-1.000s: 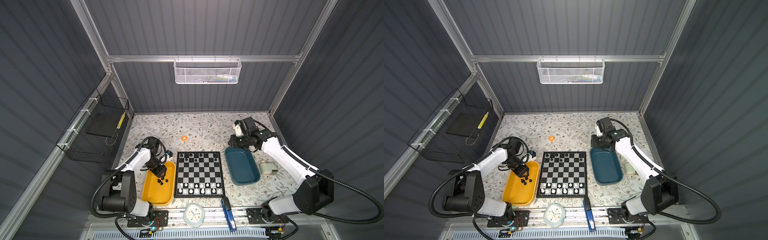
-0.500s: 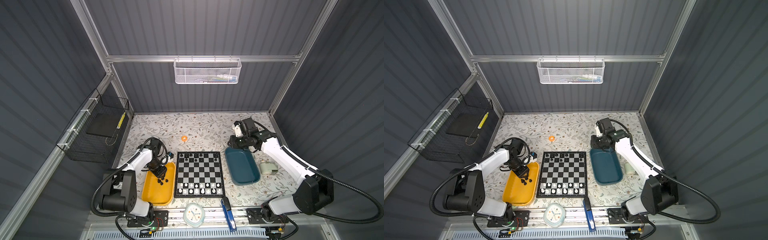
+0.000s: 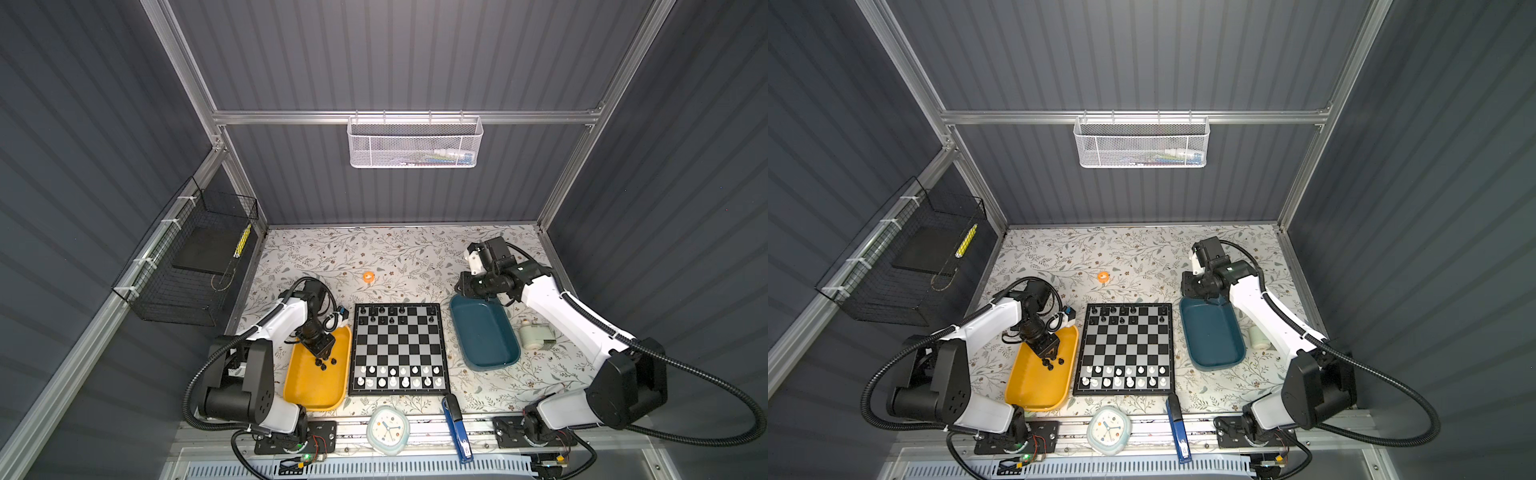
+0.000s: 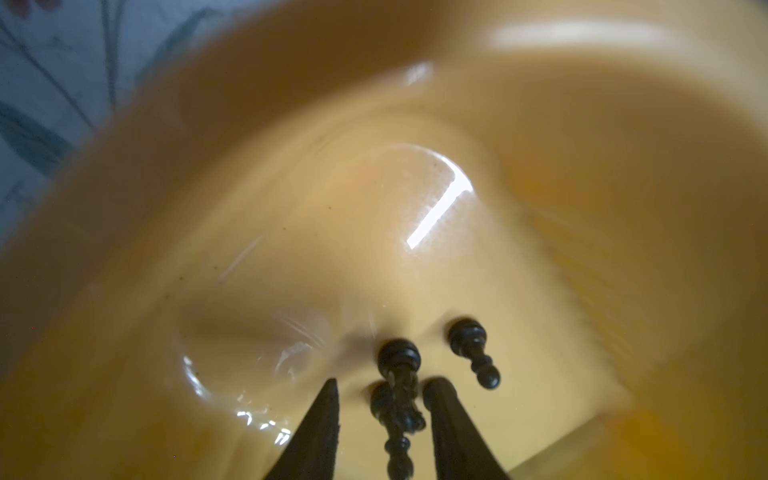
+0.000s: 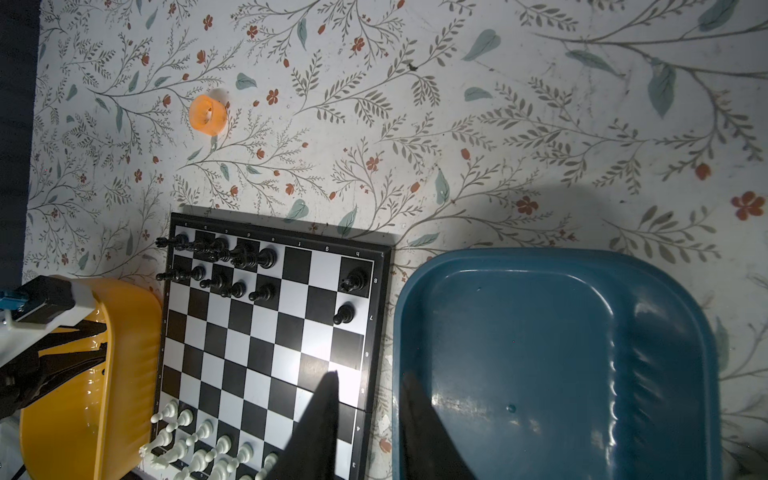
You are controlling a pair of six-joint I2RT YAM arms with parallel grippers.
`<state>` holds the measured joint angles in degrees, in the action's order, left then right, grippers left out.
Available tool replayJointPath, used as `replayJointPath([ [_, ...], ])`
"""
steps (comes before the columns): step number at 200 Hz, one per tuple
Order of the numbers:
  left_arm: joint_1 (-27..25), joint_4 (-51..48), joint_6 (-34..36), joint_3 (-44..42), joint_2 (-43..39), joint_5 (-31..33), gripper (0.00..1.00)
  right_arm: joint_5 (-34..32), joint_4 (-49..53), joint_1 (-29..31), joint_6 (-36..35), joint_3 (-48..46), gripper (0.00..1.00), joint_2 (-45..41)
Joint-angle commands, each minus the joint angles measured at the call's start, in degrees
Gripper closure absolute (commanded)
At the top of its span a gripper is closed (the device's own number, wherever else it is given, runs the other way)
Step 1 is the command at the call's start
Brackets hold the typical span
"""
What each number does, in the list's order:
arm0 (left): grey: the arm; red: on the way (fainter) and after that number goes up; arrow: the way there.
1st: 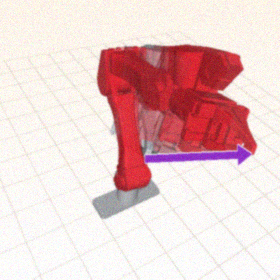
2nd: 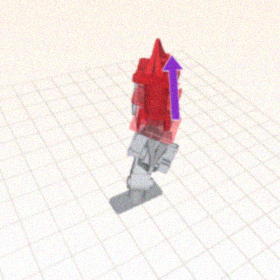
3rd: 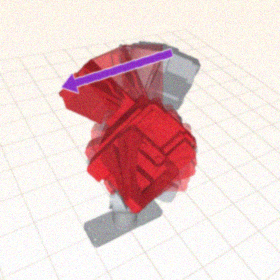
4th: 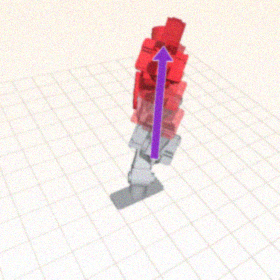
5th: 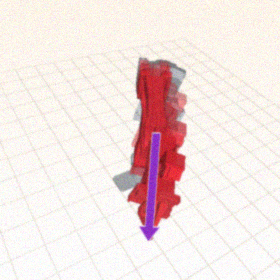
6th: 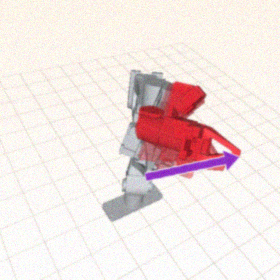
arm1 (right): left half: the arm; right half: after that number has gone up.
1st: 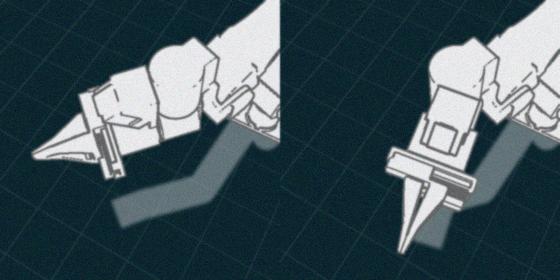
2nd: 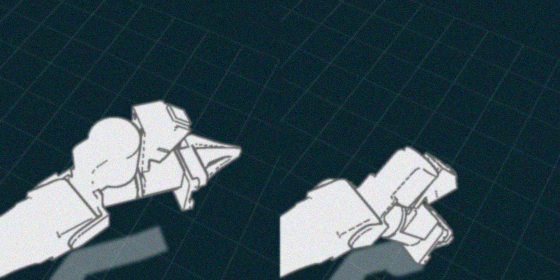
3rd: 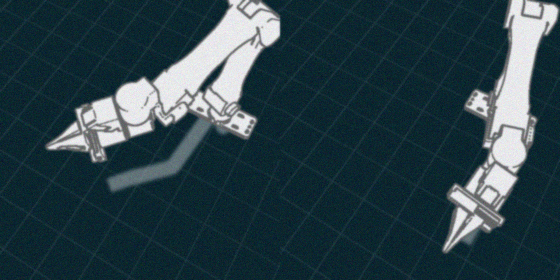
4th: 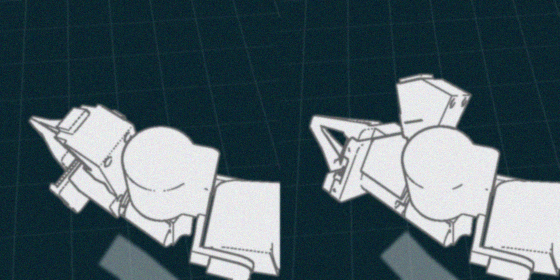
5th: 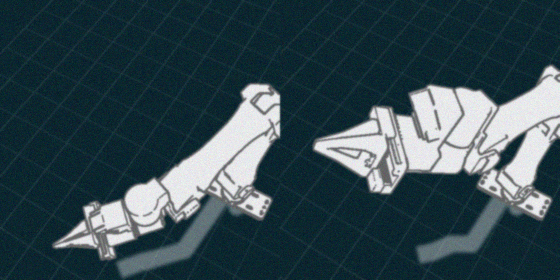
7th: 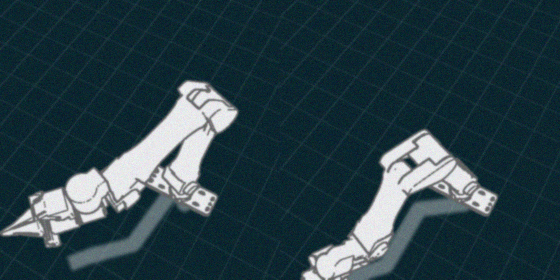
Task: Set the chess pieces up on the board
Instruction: 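Lower the left gripper into the yellow tray over a black pawn, then close the left gripper on the black pawn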
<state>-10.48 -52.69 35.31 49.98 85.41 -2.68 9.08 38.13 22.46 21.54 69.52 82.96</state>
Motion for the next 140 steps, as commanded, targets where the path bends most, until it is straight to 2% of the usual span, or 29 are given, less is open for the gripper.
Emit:
replayJointPath([
  [1, -0.4, -0.5, -0.7, -0.8, 0.3, 0.4, 0.64, 0.8, -0.1, -0.2, -0.7, -0.6, 0.71, 0.6],
  [140, -1.2, -0.4, -1.5, -1.1, 0.5, 0.8, 0.70, 0.5, -0.1, -0.3, -1.2, -1.1, 0.71, 0.5],
])
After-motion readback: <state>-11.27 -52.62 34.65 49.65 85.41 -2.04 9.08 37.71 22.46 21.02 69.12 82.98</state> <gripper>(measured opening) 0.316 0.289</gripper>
